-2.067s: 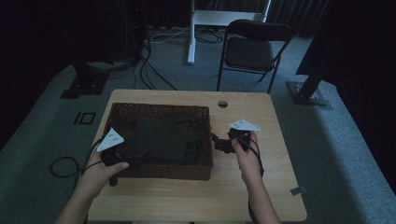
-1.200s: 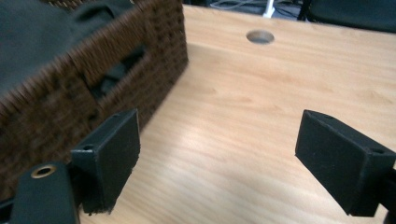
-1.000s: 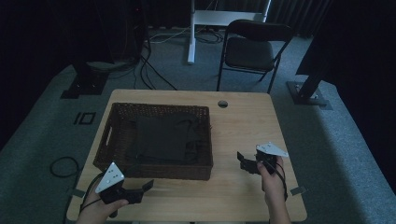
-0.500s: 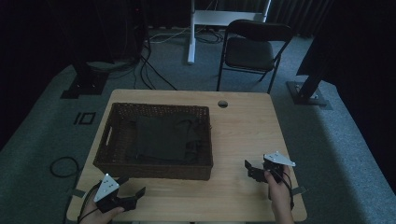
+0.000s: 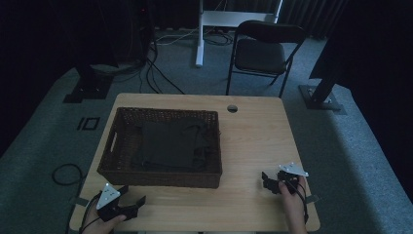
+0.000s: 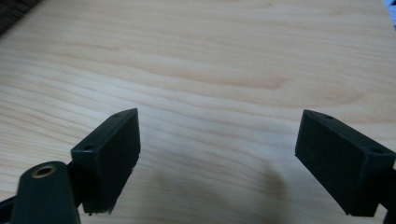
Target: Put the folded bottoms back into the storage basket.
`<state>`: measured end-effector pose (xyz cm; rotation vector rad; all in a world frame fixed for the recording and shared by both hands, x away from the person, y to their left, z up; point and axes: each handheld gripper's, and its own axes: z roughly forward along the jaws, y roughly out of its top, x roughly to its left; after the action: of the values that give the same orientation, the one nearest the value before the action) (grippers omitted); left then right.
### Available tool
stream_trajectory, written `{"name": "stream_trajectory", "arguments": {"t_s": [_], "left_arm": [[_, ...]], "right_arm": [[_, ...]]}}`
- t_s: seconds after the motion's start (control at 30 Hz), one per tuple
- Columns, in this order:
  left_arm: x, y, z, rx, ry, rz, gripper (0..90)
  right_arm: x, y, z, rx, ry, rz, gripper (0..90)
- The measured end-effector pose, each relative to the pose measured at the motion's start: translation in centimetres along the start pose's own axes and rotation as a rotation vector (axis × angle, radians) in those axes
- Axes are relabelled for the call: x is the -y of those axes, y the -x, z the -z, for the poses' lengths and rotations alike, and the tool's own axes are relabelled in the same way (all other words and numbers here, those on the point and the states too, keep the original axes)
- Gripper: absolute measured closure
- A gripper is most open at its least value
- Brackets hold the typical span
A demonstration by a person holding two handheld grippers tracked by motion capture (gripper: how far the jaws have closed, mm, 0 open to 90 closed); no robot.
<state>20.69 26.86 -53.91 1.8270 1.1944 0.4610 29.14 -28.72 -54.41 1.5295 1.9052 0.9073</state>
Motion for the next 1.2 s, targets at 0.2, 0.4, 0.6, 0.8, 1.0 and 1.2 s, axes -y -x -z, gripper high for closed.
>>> {"name": "stream_trajectory", "arguments": {"t_s": [0.2, 0.4, 0.6, 0.8, 1.0, 1.2], "left_arm": [[0.4, -0.6, 0.0, -0.03, -0.028, 0.027, 17.5], [1.0, -1.1, -0.1, -0.127, -0.084, 0.012, 17.5], [1.5, -2.2, 0.1, -0.228, -0.102, 0.024, 17.5], [1.9, -2.7, 0.0, -0.287, -0.068, 0.012, 16.9], [2.0, -2.8, -0.1, -0.308, -0.054, 0.028, 16.8], [2.0, -2.8, -0.2, -0.312, -0.054, 0.031, 16.7]], "right_arm": [[0.7, 0.7, -0.4, 0.03, -0.044, -0.008, 13.7], [0.8, 1.2, -0.4, 0.049, -0.07, -0.037, 13.2], [0.8, 1.4, -0.4, 0.048, -0.073, -0.051, 12.8], [0.8, 1.4, -0.4, 0.047, -0.074, -0.051, 12.4], [0.8, 1.3, -0.5, 0.035, -0.073, -0.039, 12.4], [0.8, 1.3, -0.5, 0.034, -0.075, -0.037, 11.9]]}}
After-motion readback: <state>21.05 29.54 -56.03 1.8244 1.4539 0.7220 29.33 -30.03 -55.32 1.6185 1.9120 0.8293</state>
